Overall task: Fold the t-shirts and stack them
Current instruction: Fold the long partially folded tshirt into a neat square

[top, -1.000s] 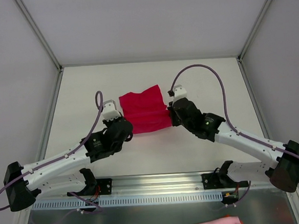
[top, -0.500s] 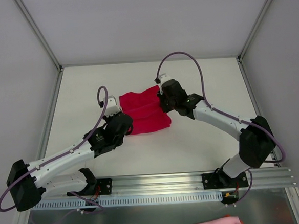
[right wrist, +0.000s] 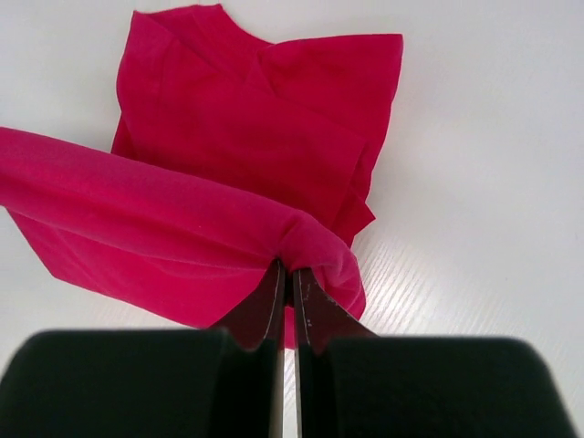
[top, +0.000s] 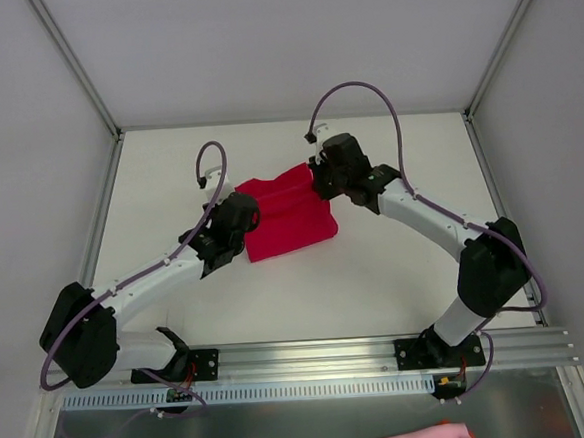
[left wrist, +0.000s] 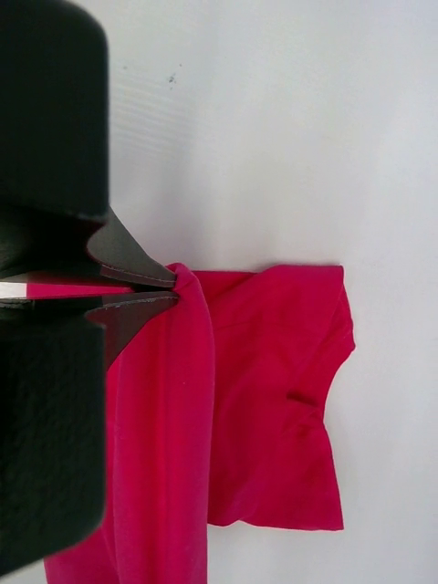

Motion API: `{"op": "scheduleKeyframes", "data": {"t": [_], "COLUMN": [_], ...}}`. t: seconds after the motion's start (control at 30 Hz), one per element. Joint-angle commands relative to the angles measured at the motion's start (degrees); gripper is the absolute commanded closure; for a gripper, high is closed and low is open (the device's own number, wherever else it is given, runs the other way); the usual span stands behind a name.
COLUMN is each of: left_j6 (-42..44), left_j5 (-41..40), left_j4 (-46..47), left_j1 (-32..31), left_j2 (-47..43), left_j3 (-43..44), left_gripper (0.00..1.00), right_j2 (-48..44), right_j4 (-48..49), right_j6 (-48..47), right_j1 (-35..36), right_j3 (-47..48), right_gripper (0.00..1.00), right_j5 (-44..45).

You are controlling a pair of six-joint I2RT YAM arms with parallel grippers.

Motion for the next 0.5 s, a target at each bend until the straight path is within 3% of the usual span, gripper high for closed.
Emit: {"op": "scheduleKeyframes", "data": {"t": [0.0,0.47], "left_j6": [3.6,8.0], "left_j5": [1.7,3.6], "left_j4": [3.3,3.4], "left_j1": [2.6,8.0], "left_j2": [2.3,10.5], "left_j3": [3.6,12.2], "left_gripper": [1.00,1.00], "right_j2": [1.9,15.5], "right_j4": [-0.1,-4.9], "right_j6": [-2.2,-5.7], "right_j1": [-2.3,-5.5], "right_j3": [4.6,22.9], "right_gripper": [0.99,0.99], "right_j5": [-1.5,-8.8]}}
